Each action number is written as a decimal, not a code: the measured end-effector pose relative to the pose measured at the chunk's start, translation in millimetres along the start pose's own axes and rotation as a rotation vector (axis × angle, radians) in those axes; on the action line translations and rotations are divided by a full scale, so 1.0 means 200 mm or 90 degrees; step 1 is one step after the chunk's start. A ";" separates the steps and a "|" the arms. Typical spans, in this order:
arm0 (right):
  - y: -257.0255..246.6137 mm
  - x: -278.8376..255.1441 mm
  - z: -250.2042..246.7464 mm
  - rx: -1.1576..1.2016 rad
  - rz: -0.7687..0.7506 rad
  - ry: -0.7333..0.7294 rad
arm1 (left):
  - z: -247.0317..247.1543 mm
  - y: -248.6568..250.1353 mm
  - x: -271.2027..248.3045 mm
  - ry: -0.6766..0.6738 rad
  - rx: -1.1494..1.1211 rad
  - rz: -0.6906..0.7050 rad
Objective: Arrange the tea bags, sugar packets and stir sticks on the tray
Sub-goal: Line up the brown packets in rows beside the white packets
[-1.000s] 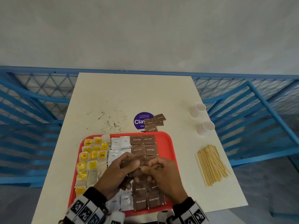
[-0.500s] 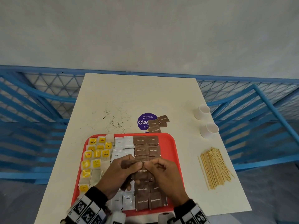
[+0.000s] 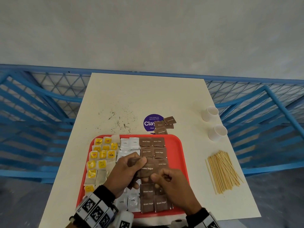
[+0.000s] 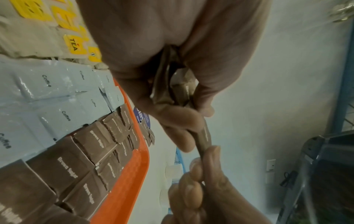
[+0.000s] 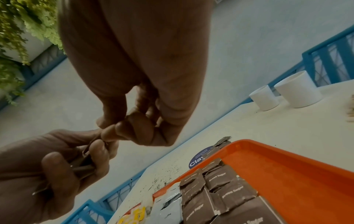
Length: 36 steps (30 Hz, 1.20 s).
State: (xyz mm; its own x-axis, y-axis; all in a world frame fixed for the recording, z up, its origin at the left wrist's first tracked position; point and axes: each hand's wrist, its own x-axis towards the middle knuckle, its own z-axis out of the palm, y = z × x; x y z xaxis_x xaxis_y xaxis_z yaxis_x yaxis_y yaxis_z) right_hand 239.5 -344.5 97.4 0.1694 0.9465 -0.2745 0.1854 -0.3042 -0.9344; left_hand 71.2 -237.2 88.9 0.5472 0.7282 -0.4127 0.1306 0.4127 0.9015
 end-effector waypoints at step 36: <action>0.44 0.68 -0.12 -0.165 0.280 0.234 | -0.17 -0.11 -0.11 0.007 -0.160 -0.209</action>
State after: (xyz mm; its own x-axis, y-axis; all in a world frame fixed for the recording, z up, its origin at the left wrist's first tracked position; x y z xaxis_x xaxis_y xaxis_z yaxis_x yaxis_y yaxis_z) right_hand 303.0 -244.7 -17.4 0.5967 0.6419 -0.4816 0.2428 -0.7164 -0.6541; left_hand 27.5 -243.8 73.1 0.5007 0.5412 -0.6756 0.0896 0.7439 0.6623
